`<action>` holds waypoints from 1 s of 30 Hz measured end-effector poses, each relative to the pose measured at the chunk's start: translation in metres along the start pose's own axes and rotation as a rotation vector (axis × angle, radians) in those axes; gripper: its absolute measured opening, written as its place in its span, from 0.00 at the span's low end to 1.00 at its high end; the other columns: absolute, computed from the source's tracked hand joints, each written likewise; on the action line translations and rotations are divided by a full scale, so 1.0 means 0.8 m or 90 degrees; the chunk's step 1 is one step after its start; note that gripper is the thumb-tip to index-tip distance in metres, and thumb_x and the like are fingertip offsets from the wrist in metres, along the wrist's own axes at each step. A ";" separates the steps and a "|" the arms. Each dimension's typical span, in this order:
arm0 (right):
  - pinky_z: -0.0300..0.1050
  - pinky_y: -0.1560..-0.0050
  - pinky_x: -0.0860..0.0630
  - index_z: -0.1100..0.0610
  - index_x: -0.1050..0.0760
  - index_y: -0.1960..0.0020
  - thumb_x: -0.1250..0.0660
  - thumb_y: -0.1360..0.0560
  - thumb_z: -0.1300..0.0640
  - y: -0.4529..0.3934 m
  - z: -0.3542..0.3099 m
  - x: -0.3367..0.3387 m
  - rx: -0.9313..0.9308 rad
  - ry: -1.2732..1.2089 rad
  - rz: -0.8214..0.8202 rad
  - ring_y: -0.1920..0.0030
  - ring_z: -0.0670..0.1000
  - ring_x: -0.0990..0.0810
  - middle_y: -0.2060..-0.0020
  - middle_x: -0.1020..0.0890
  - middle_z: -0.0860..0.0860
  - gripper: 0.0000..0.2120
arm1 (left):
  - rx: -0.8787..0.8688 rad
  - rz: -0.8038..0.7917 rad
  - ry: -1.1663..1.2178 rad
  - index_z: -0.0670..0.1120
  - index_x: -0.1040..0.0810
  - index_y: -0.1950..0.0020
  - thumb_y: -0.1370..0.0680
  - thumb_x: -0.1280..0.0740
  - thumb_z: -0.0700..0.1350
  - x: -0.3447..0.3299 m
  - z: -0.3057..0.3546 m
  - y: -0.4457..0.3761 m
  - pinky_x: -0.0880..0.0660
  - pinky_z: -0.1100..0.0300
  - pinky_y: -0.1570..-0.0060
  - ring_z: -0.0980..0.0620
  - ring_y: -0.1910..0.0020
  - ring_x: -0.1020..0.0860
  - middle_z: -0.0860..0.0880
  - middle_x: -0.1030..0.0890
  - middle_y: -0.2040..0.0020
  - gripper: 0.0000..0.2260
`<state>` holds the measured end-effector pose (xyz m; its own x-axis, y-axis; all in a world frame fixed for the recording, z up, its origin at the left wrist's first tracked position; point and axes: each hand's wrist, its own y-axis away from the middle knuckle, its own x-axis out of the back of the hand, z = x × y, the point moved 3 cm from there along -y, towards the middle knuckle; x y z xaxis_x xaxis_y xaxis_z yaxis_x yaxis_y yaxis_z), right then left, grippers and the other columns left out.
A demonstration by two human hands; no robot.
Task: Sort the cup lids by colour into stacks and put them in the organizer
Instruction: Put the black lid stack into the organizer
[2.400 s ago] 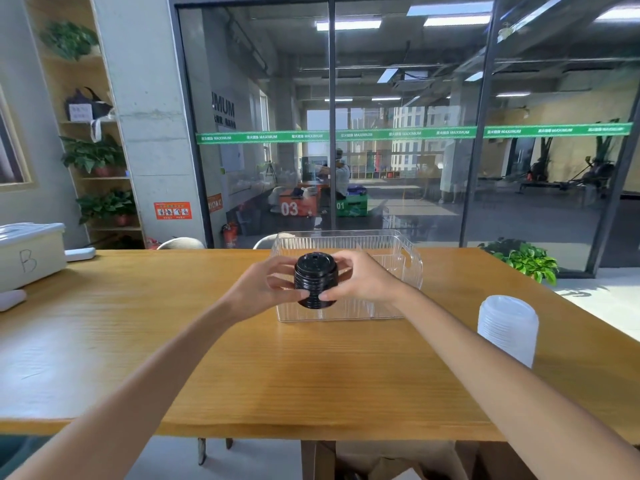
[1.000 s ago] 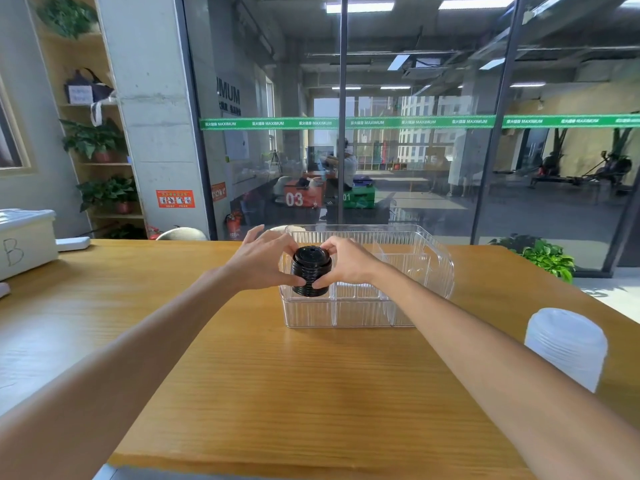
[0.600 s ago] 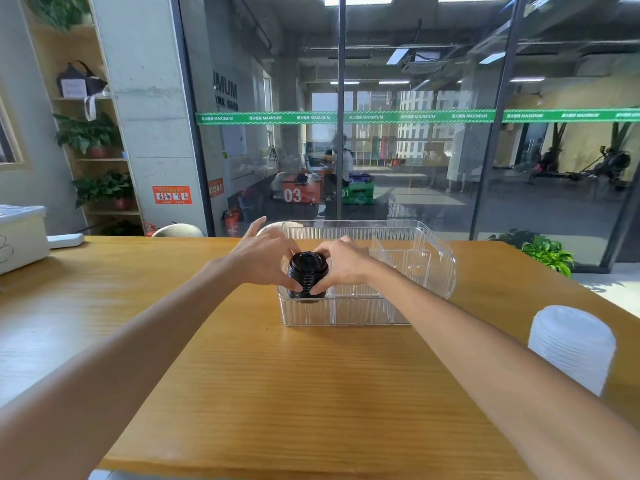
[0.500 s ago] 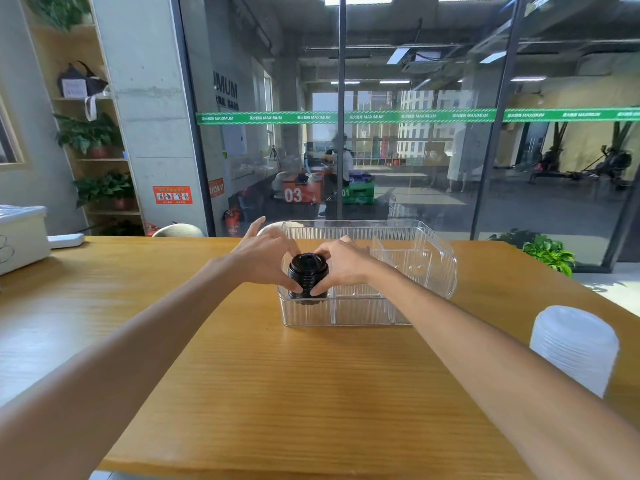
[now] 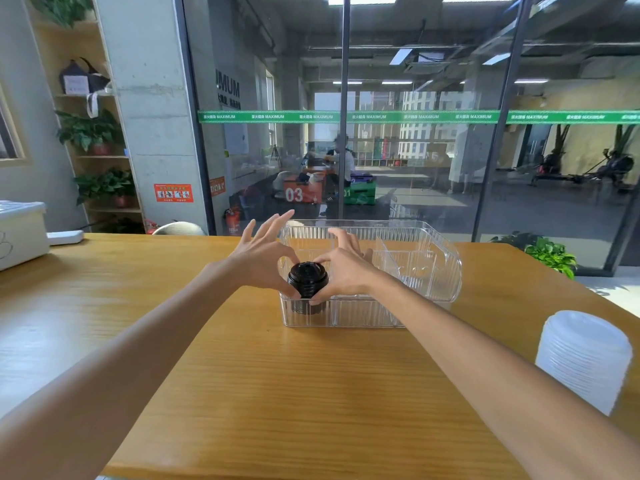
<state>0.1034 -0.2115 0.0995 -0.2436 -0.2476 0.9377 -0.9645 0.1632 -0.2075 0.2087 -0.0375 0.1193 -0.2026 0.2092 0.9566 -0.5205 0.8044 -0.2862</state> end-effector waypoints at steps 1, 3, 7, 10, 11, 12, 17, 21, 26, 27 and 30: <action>0.74 0.22 0.53 0.47 0.20 0.27 0.13 0.41 0.36 0.000 -0.001 0.000 0.001 0.002 -0.010 0.17 0.54 0.59 0.17 0.54 0.49 0.44 | -0.001 -0.011 -0.011 0.62 0.15 0.37 0.35 0.19 0.71 0.001 0.002 -0.002 0.64 0.32 0.18 0.46 0.14 0.66 0.52 0.67 0.13 0.30; 0.74 0.22 0.50 0.46 0.20 0.27 0.14 0.41 0.35 -0.002 -0.003 -0.001 -0.001 0.029 -0.028 0.17 0.55 0.60 0.16 0.56 0.49 0.45 | 0.002 -0.028 -0.027 0.62 0.14 0.37 0.34 0.19 0.71 0.003 0.006 -0.003 0.65 0.31 0.18 0.46 0.14 0.67 0.52 0.68 0.13 0.28; 0.66 0.25 0.43 0.42 0.21 0.27 0.16 0.41 0.31 -0.006 -0.006 -0.001 -0.019 0.095 -0.053 0.18 0.57 0.54 0.16 0.52 0.50 0.45 | 0.018 -0.058 -0.046 0.62 0.14 0.36 0.34 0.19 0.70 0.003 0.010 -0.006 0.61 0.30 0.18 0.45 0.13 0.65 0.52 0.67 0.13 0.28; 0.64 0.27 0.44 0.41 0.24 0.25 0.17 0.41 0.30 -0.011 -0.009 0.000 -0.040 0.123 -0.083 0.20 0.58 0.51 0.18 0.47 0.51 0.48 | 0.035 -0.091 -0.042 0.63 0.15 0.36 0.34 0.19 0.70 0.002 0.012 -0.009 0.51 0.31 0.18 0.45 0.13 0.61 0.53 0.65 0.13 0.29; 0.65 0.26 0.45 0.42 0.25 0.24 0.17 0.41 0.30 -0.012 -0.010 0.000 -0.048 0.126 -0.097 0.20 0.58 0.51 0.19 0.46 0.51 0.48 | 0.038 -0.104 -0.041 0.63 0.15 0.35 0.34 0.19 0.70 0.002 0.013 -0.010 0.45 0.33 0.18 0.44 0.13 0.58 0.54 0.65 0.13 0.29; 0.67 0.25 0.47 0.42 0.26 0.23 0.17 0.40 0.30 -0.014 -0.011 0.000 -0.055 0.126 -0.111 0.20 0.57 0.50 0.20 0.44 0.52 0.48 | 0.043 -0.117 -0.040 0.64 0.15 0.35 0.34 0.19 0.70 0.002 0.013 -0.011 0.39 0.36 0.20 0.44 0.13 0.55 0.54 0.64 0.13 0.29; 0.74 0.23 0.51 0.44 0.26 0.23 0.16 0.38 0.33 -0.017 -0.011 0.001 -0.059 0.111 -0.144 0.21 0.58 0.49 0.22 0.41 0.52 0.48 | 0.049 -0.133 -0.028 0.64 0.16 0.34 0.34 0.19 0.70 0.003 0.010 -0.012 0.29 0.44 0.30 0.44 0.14 0.47 0.56 0.62 0.13 0.30; 0.76 0.23 0.46 0.44 0.26 0.23 0.16 0.34 0.38 -0.015 -0.007 0.011 -0.040 0.070 -0.146 0.19 0.59 0.49 0.20 0.41 0.52 0.42 | 0.040 -0.105 0.019 0.63 0.17 0.33 0.33 0.20 0.71 0.003 0.005 -0.008 0.36 0.39 0.22 0.43 0.13 0.48 0.54 0.56 0.12 0.31; 0.76 0.24 0.42 0.44 0.26 0.24 0.17 0.31 0.40 -0.002 -0.006 0.039 -0.021 0.026 -0.117 0.18 0.60 0.47 0.20 0.37 0.54 0.39 | 0.033 -0.024 0.069 0.64 0.17 0.34 0.32 0.22 0.72 0.006 0.008 -0.005 0.41 0.38 0.20 0.45 0.14 0.45 0.52 0.44 0.12 0.28; 0.75 0.24 0.41 0.44 0.26 0.24 0.17 0.31 0.40 0.002 -0.005 0.044 -0.017 0.020 -0.109 0.18 0.60 0.46 0.20 0.36 0.53 0.39 | 0.032 -0.011 0.077 0.64 0.17 0.35 0.32 0.22 0.72 0.008 0.009 -0.004 0.41 0.39 0.20 0.46 0.15 0.44 0.52 0.42 0.13 0.28; 0.73 0.23 0.39 0.44 0.24 0.25 0.17 0.30 0.41 0.014 -0.002 0.059 -0.009 -0.009 -0.065 0.18 0.58 0.43 0.19 0.35 0.52 0.36 | 0.027 0.039 0.078 0.64 0.16 0.36 0.30 0.23 0.71 0.015 0.015 -0.001 0.43 0.41 0.20 0.47 0.16 0.42 0.53 0.37 0.15 0.25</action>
<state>0.0814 -0.2202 0.1419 -0.1459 -0.2768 0.9498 -0.9828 0.1502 -0.1072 0.1967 -0.0422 0.1307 -0.1335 0.3261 0.9358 -0.5454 0.7643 -0.3442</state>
